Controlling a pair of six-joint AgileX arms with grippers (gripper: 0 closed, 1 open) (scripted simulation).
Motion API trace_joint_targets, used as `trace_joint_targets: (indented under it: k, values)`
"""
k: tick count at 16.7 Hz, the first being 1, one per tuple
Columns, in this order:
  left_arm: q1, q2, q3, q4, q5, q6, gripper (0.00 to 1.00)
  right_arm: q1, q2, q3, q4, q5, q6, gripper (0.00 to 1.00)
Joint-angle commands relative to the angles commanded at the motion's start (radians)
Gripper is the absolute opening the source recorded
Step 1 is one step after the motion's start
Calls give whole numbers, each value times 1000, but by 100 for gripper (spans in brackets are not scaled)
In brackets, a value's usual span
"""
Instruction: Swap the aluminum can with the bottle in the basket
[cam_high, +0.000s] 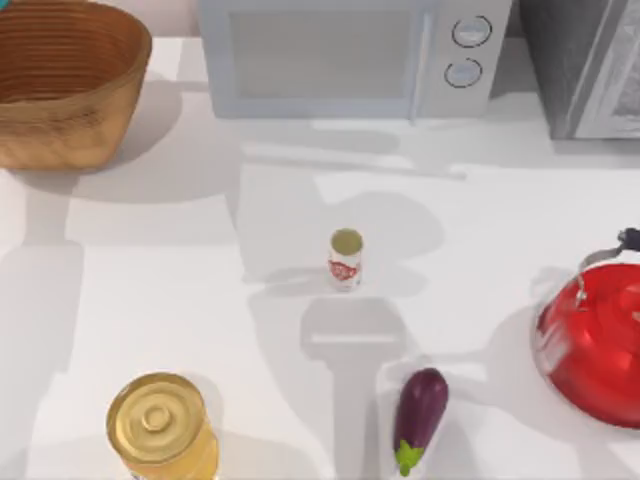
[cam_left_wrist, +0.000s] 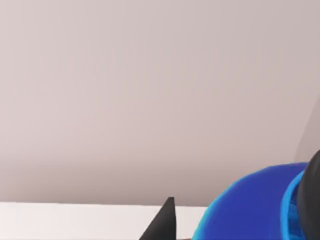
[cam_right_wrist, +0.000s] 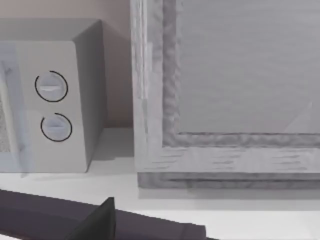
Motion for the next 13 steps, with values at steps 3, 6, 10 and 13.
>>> trace_joint_targets:
  k: [3,6,10,13]
  values:
    - [0,0,0,0,0,0,38,0,0,0,0,0,0,100]
    - [0,0,0,0,0,0,60,0,0,0,0,0,0,100]
    - [0,0,0,0,0,0,90,0,0,0,0,0,0,100]
    - [0,0,0,0,0,0,100,0,0,0,0,0,0,100]
